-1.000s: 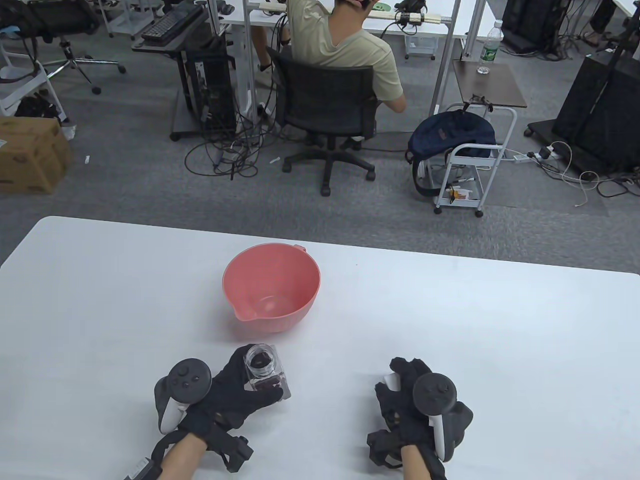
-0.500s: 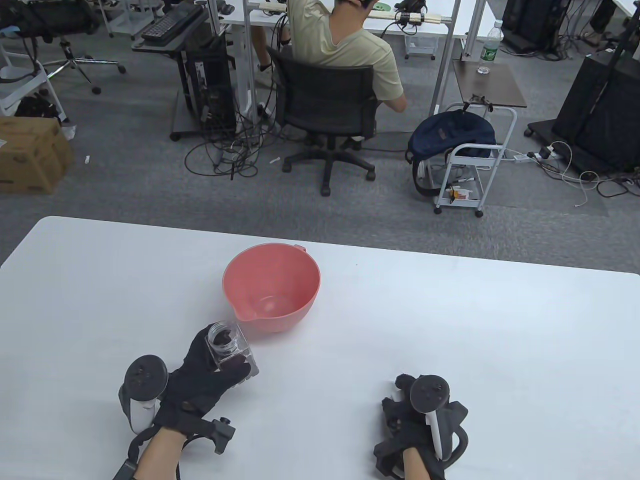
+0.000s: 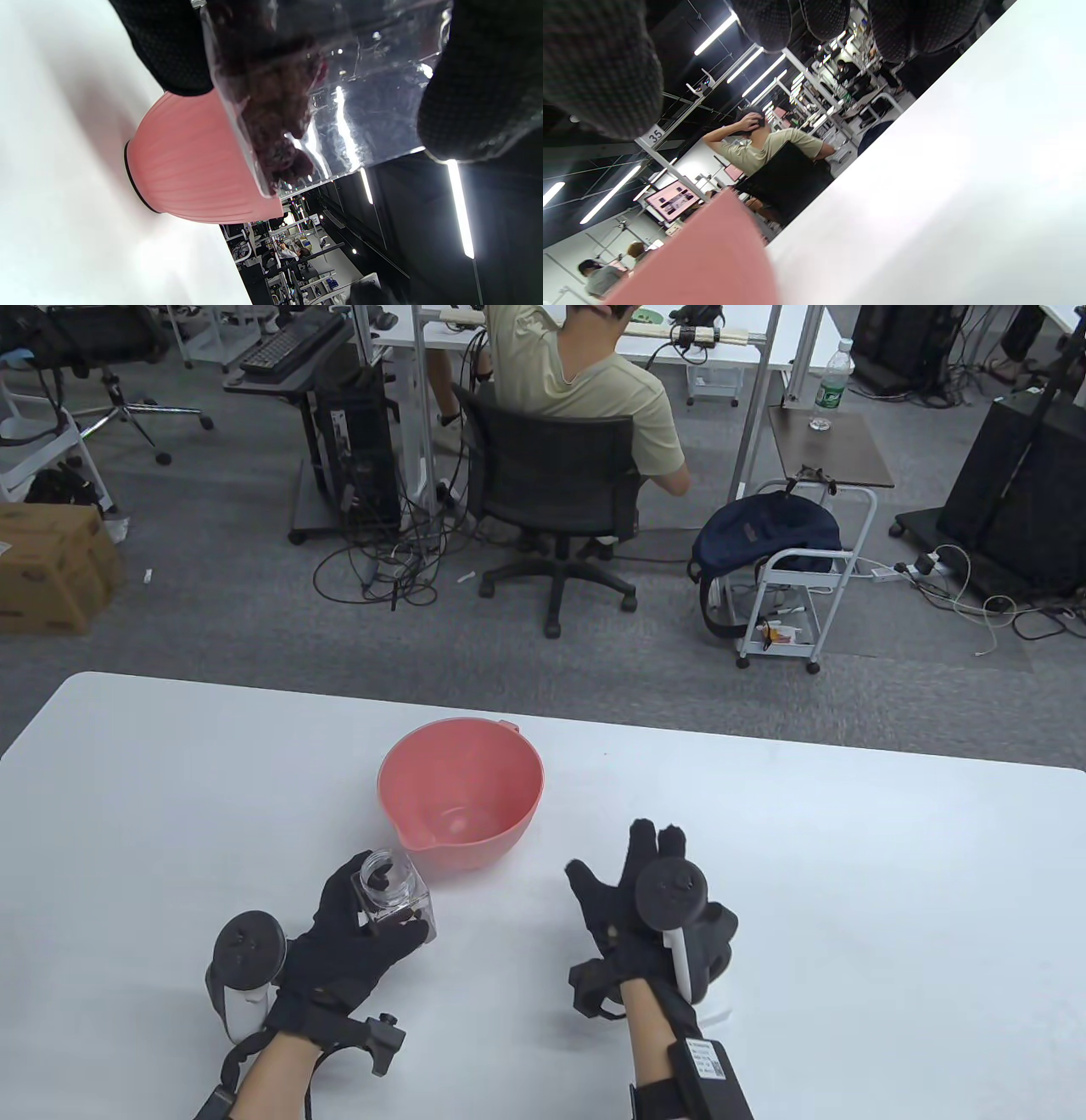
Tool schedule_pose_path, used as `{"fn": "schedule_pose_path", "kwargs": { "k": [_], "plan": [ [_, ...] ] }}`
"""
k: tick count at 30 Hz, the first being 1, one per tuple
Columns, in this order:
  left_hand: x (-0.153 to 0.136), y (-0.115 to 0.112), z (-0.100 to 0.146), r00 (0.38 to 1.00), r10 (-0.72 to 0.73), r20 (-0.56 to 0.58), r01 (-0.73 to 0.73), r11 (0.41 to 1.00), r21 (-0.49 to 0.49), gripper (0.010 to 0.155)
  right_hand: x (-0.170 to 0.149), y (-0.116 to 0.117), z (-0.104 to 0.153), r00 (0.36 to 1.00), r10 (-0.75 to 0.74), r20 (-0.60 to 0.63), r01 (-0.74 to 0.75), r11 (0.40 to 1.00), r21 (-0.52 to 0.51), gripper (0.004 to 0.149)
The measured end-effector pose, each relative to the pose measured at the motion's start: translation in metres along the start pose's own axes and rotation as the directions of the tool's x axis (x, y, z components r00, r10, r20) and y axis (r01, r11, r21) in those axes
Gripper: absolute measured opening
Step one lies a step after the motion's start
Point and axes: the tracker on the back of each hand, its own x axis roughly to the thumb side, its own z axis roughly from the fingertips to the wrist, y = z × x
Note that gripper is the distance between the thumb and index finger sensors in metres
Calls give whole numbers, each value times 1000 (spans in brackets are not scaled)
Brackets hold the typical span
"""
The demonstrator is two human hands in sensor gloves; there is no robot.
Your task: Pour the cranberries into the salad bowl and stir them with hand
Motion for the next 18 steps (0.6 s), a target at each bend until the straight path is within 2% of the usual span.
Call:
{"fn": "schedule_pose_path", "kwargs": {
  "k": [2,6,13,16,18],
  "plan": [
    [0,0,0,1000,2,2,-2,1000,0,95,23,11,-13,999,-28,-18,29,998,56,98],
    [0,1,0,1000,3,6,-3,1000,0,95,46,33,-37,995,-33,-93,45,989,139,103],
    [0,0,0,1000,-6,10,6,1000,-11,96,47,78,-62,980,-7,-197,51,975,218,106],
    [-1,-1,0,1000,-10,7,10,1000,-12,96,42,93,-67,963,-57,-263,128,958,258,106],
    [-2,-4,0,1000,-20,2,20,1000,-14,96,41,100,-68,949,-88,-304,174,947,271,100]
  ]
}}
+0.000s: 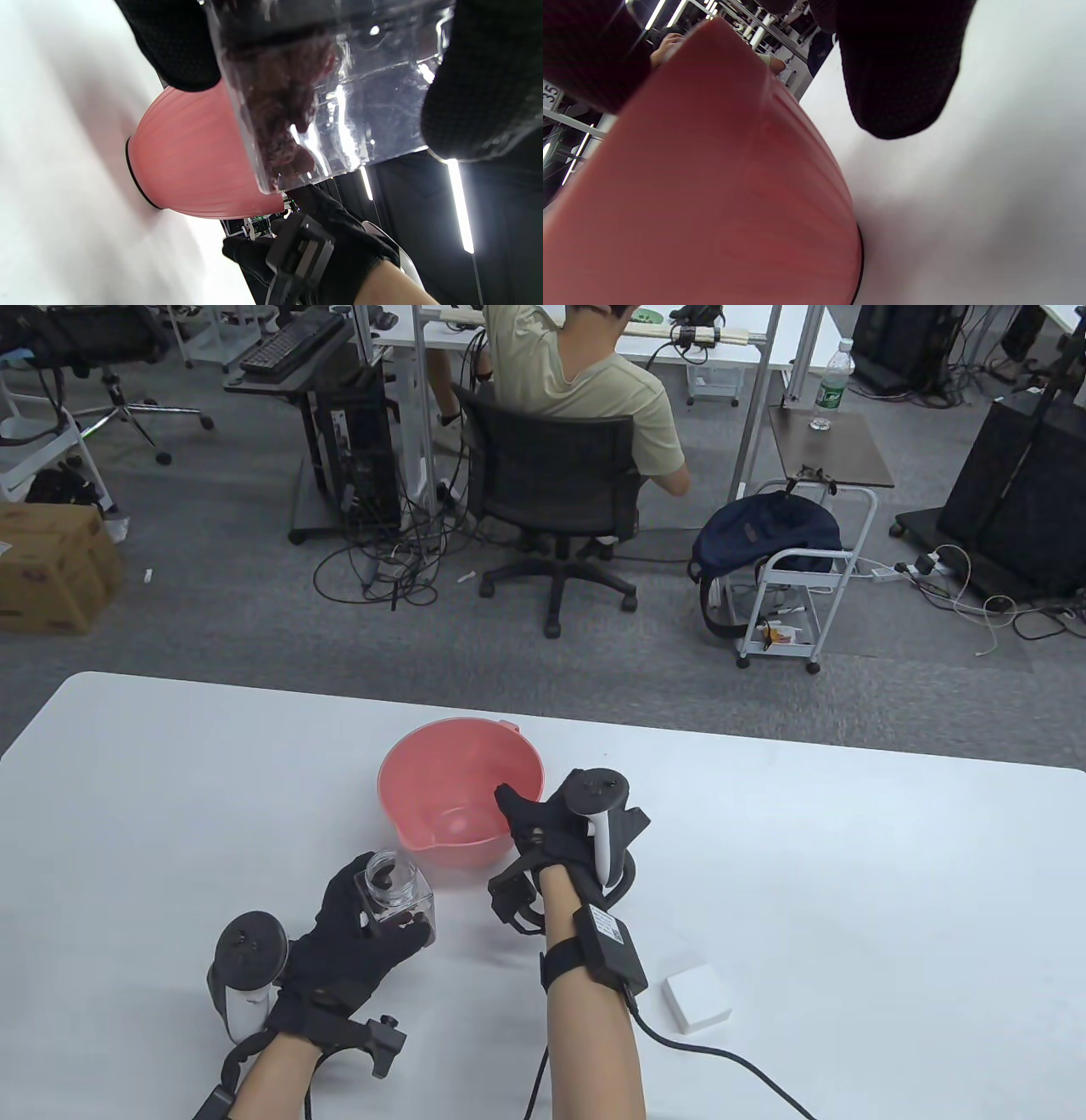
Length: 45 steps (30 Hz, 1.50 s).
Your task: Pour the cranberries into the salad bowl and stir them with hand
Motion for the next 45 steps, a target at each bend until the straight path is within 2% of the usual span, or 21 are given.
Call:
{"fn": "schedule_pose_path", "kwargs": {
  "k": [4,8,10,17,21,25,35,45],
  "plan": [
    [-1,-4,0,999,-33,0,33,999,-7,96,3,11,-2,999,4,-34,-4,1000,17,84],
    [-3,-4,-1,999,-45,-1,45,999,-11,96,5,11,0,997,-60,-56,61,998,14,63],
    [-3,-4,-1,999,-37,1,37,999,-13,96,6,7,3,996,-70,-51,71,997,8,59],
    [1,6,0,999,15,51,-18,998,54,96,-11,-34,32,998,37,49,-37,999,-3,57],
    [6,16,1,995,-18,98,8,995,102,98,-41,-59,56,998,24,60,-26,999,23,58],
    [4,22,0,995,-17,95,5,992,126,99,-70,-76,78,998,7,69,-10,998,55,58],
    [-9,29,-2,999,15,44,-22,989,148,100,-121,-87,116,994,-48,96,38,994,107,58],
    [-19,27,-6,999,32,-19,-29,991,128,98,-138,-82,118,989,-45,138,40,998,43,60]
  ]
}}
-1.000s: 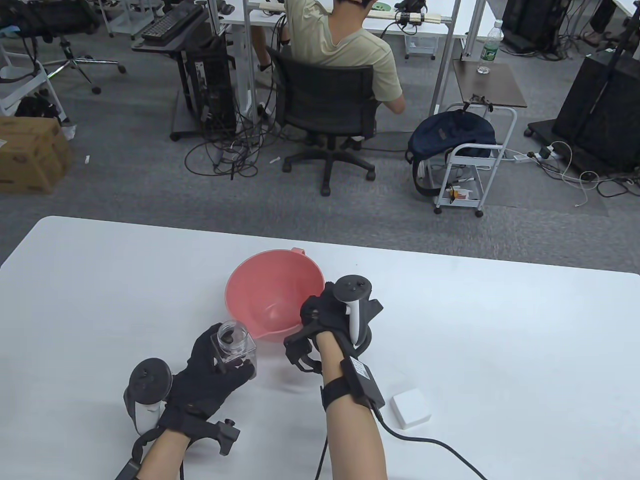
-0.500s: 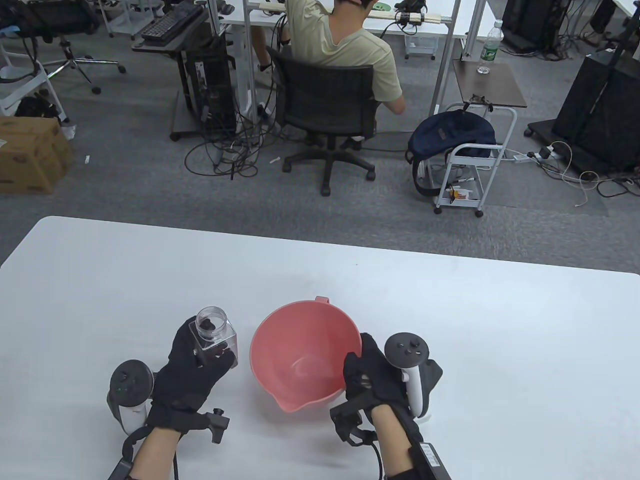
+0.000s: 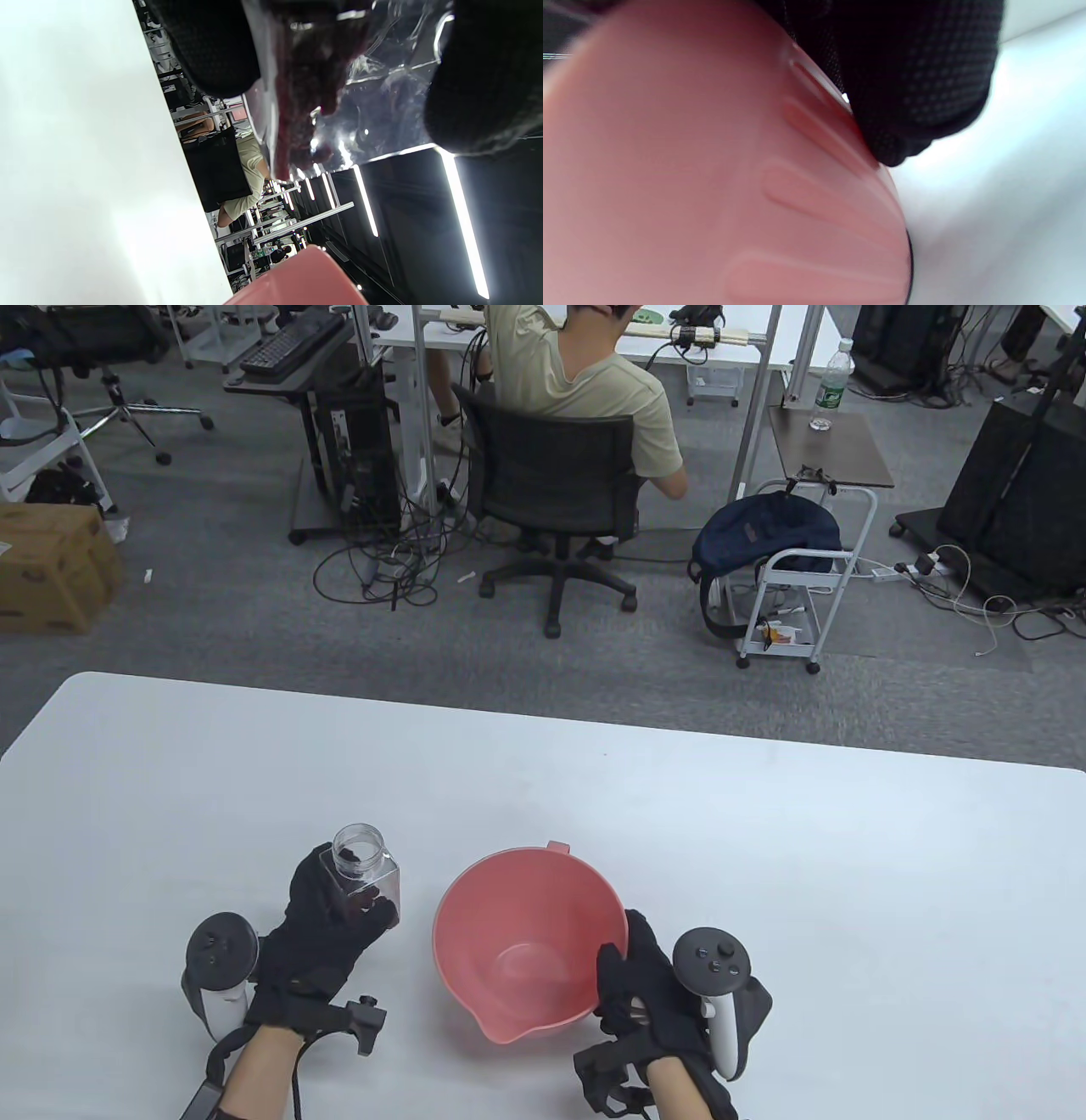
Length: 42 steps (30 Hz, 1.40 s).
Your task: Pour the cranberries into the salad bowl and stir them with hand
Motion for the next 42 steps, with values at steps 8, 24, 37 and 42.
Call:
{"fn": "schedule_pose_path", "kwargs": {
  "k": [8,24,37,42],
  "plan": [
    [-4,0,-2,999,-4,-48,3,1000,-21,103,-5,5,1,1000,17,18,-17,1000,-24,60],
    [31,-9,10,979,126,159,-125,992,-18,101,-5,7,3,999,13,38,-12,999,-35,60],
    [32,-11,6,984,12,180,16,988,-152,100,-5,8,3,999,11,36,-9,999,-33,60],
    [33,-9,6,973,106,207,-73,984,-161,87,-5,8,3,999,9,35,-8,999,-32,61]
  ]
}}
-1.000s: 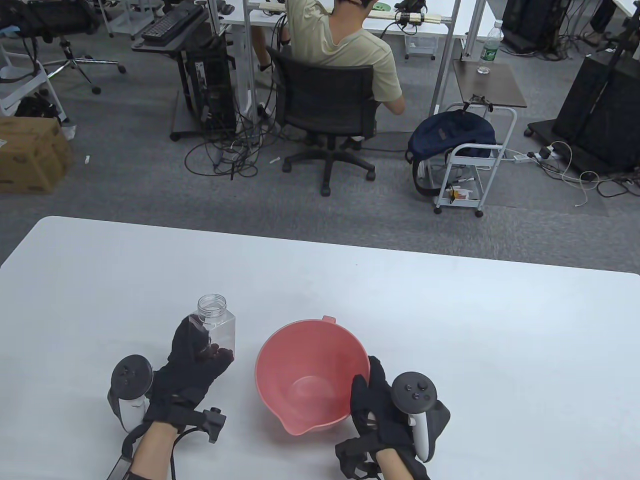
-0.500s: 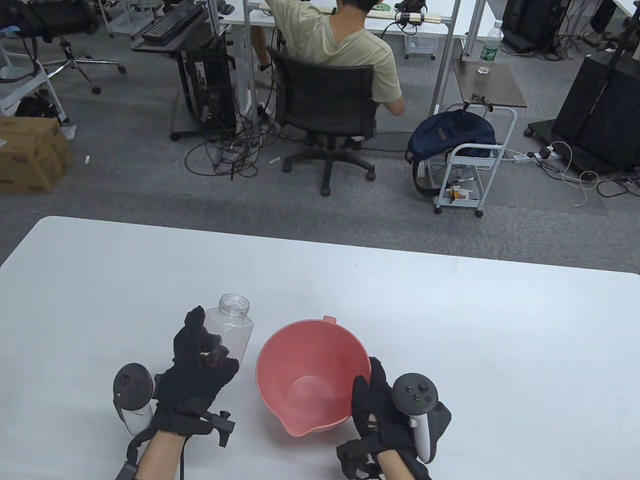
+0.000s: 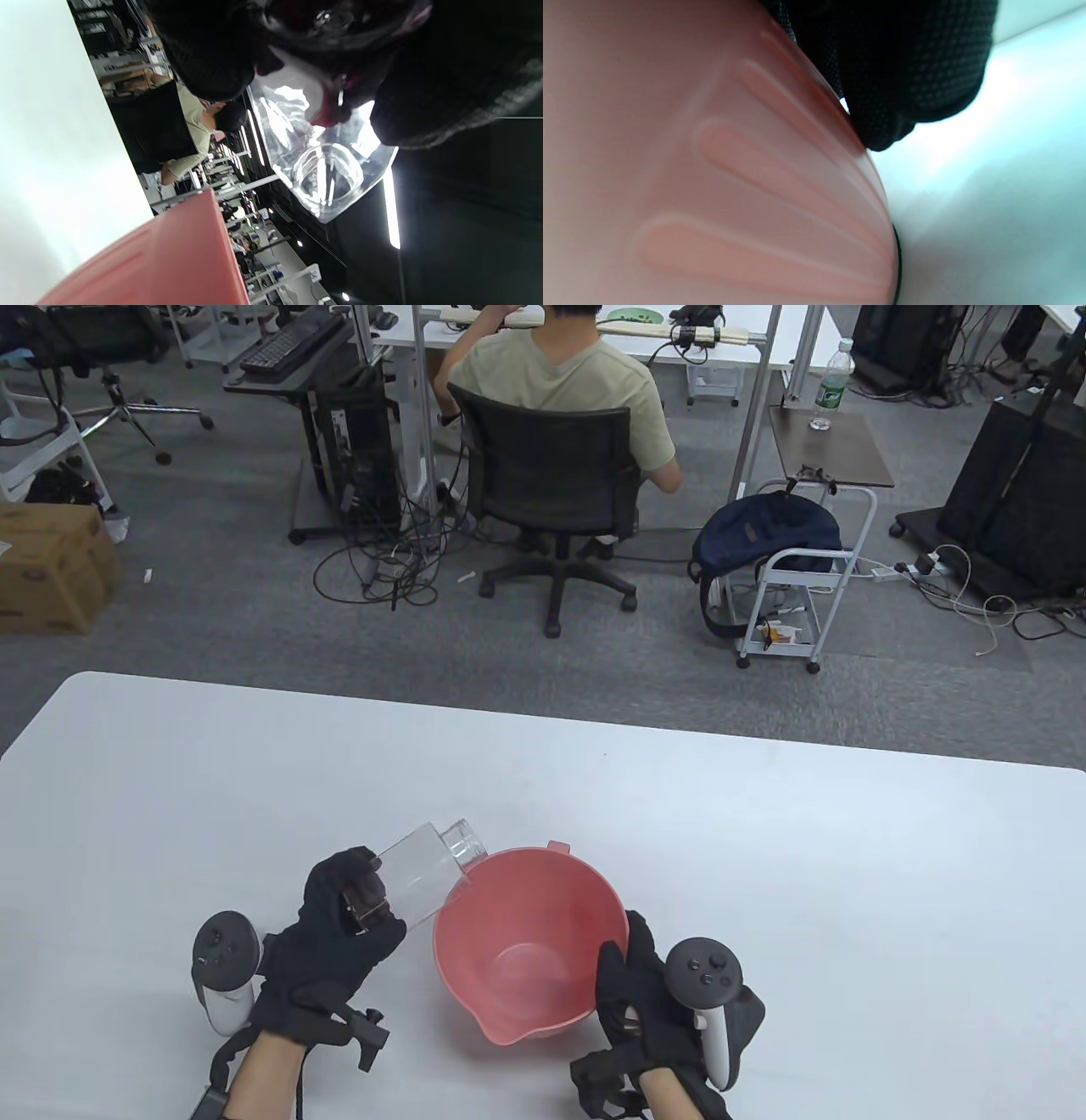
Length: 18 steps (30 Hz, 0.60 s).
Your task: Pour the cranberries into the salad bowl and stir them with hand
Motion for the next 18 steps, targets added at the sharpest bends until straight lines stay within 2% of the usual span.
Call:
{"fn": "schedule_pose_path", "kwargs": {
  "k": [9,14,15,17,18],
  "plan": [
    [3,-2,0,997,73,19,-73,997,6,85,0,0,-1,1000,-4,-3,4,1000,4,61],
    [0,-6,-1,981,194,-6,-194,979,-54,84,-1,-1,-1,1000,-7,-4,7,1000,6,61],
    [1,-6,-1,987,161,-13,-162,986,-51,84,-1,-1,-1,1000,-7,-4,7,1000,7,61],
    [3,-4,0,1000,2,-21,-2,1000,3,83,0,-1,-1,1000,-4,-3,4,1000,7,61],
    [2,-3,0,1000,-14,-10,14,1000,-2,84,-1,-1,-1,1000,-4,-3,4,1000,6,61]
  ]
}}
